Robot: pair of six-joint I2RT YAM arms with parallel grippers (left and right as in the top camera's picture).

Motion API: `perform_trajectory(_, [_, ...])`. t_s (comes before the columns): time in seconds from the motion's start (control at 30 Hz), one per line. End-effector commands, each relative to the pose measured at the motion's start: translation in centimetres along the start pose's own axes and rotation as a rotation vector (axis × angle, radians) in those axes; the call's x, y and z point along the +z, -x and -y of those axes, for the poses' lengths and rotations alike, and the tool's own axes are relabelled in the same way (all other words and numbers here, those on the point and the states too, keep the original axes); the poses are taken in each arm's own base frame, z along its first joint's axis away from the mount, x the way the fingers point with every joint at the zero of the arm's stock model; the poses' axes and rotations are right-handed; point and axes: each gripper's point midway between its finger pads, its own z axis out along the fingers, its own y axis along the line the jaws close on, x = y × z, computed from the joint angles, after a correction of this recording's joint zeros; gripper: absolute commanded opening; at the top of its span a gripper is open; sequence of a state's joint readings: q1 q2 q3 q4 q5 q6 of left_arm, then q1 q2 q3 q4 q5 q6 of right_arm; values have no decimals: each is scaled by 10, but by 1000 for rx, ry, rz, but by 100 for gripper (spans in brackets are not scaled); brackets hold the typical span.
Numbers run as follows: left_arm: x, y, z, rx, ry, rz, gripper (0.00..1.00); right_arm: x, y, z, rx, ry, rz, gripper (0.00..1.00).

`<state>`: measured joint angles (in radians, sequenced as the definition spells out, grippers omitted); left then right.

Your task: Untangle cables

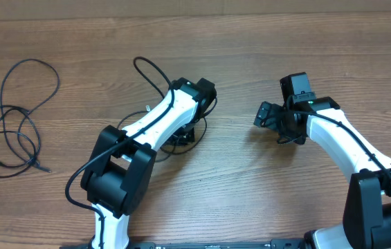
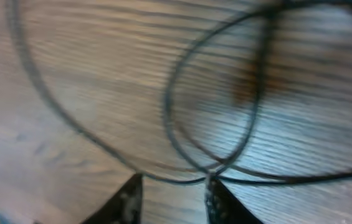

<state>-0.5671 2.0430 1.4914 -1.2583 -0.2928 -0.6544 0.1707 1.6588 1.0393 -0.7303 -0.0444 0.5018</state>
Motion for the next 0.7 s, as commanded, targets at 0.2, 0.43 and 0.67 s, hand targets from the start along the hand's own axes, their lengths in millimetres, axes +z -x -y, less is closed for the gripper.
perform_trajectory(0.2, [16, -10, 14, 135, -77, -39, 57, 2, -1, 3, 7, -12, -1, 100])
perform_trajectory(0.43, [15, -19, 26, 357, -155, -67, 61, 2, -1, 3, 7, -12, -1, 100])
perform_trajectory(0.67, [14, -24, 30, 615, -199, -65, 100, 2, -1, 3, 7, -12, -1, 100])
